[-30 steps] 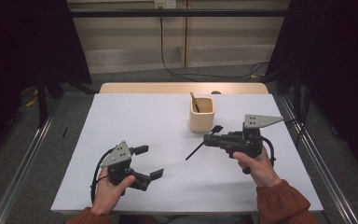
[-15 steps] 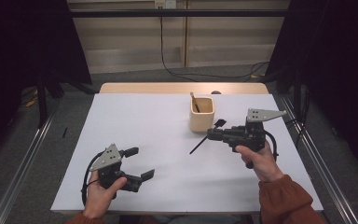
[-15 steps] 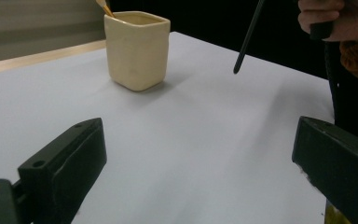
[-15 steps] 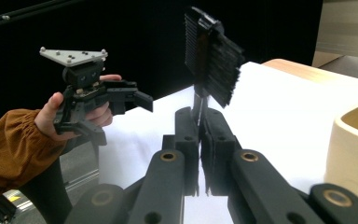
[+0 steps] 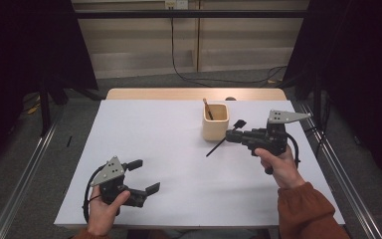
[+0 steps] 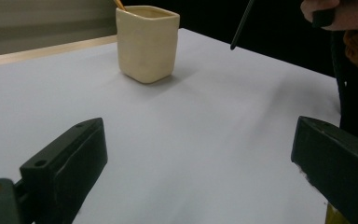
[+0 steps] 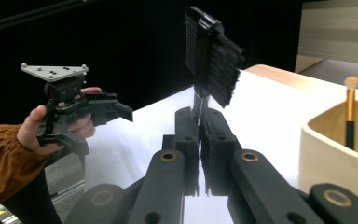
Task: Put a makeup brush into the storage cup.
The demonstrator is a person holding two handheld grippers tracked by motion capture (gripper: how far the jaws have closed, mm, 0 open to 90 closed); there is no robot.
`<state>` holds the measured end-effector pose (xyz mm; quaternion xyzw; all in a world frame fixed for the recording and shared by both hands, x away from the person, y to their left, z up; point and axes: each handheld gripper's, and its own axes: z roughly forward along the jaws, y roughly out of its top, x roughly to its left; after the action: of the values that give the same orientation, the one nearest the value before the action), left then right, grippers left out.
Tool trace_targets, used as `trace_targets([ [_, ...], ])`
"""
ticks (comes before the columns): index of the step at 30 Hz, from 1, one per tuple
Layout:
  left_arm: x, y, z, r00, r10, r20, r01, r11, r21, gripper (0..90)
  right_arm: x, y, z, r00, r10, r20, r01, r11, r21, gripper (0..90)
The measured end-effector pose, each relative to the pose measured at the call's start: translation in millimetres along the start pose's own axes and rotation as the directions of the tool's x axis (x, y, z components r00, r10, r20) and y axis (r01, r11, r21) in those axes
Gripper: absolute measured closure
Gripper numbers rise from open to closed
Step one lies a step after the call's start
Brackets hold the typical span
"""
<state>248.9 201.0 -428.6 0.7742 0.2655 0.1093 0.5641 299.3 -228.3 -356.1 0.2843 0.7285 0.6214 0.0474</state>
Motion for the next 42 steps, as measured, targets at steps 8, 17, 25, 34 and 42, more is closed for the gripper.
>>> trace_targets([
  [8,0.1,-5.1,-8.8,0.9998,-0.008,-0.017,0.008,1.0000,-0.003,3.1,-3.4,10.2,-4.8,0.9994,-0.006,0.034,0.006,1.000,0.010,85.4],
  [17,0.9,-8.3,-16.2,0.9997,-0.006,-0.024,0.006,1.0000,0.008,3.1,-14.1,26.7,-5.7,0.9972,-0.015,0.073,0.013,1.000,0.024,85.4],
  [25,4.8,-10.3,-24.2,0.9987,-0.007,-0.050,0.006,0.9999,-0.011,3.1,-17.9,40.4,-7.5,0.9941,-0.040,0.101,0.038,0.999,0.026,85.4],
  [34,11.0,-13.1,-29.2,0.9966,-0.008,-0.082,0.007,0.9998,-0.017,3.3,-24.7,51.1,-12.4,0.9901,-0.057,0.128,0.055,0.998,0.018,85.4],
  [42,9.6,-12.9,-32.6,0.9963,-0.009,-0.086,0.007,0.9997,-0.022,3.3,-29.9,63.6,-8.3,0.9854,-0.067,0.157,0.063,0.998,0.029,85.4],
])
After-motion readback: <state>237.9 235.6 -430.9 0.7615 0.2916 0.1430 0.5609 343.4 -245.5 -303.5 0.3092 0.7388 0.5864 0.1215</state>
